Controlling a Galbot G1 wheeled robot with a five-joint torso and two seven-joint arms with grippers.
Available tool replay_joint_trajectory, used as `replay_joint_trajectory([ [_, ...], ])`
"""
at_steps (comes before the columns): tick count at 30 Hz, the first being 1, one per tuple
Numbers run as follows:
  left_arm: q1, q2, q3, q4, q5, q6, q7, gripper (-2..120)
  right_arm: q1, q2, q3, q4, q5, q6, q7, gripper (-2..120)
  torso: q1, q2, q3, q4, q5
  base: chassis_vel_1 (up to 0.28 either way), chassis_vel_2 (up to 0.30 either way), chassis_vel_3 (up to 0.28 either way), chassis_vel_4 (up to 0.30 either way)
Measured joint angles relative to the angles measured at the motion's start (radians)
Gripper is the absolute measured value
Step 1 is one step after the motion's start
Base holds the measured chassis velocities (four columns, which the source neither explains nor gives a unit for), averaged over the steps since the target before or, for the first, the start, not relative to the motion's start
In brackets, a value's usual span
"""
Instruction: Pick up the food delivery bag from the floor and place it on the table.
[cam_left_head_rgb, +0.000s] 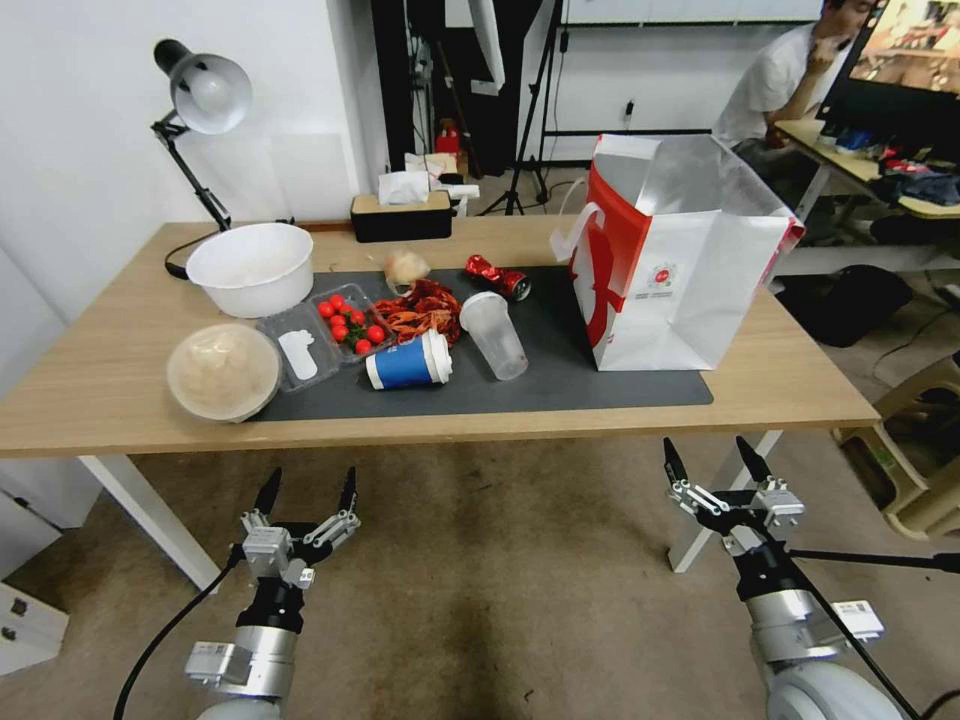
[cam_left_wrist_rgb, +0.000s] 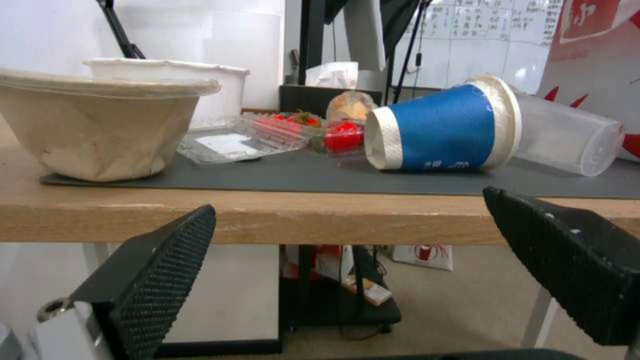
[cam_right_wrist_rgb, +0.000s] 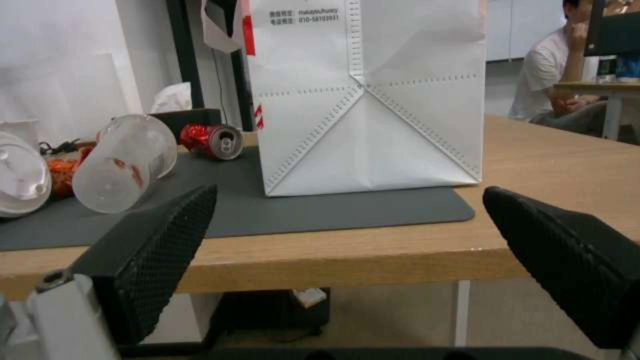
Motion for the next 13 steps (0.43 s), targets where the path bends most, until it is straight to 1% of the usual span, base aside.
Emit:
replay_joint_trajectory([
  [13,0.001,0.000,0.000,-0.001,0.000,0.000,0.000,100,0.000,-0.001,0.001,0.000,0.001,-0.001,0.000,100,0.000,0.000,0.000,0.0000,0.0000,0.000,0.000,0.000,0.000],
])
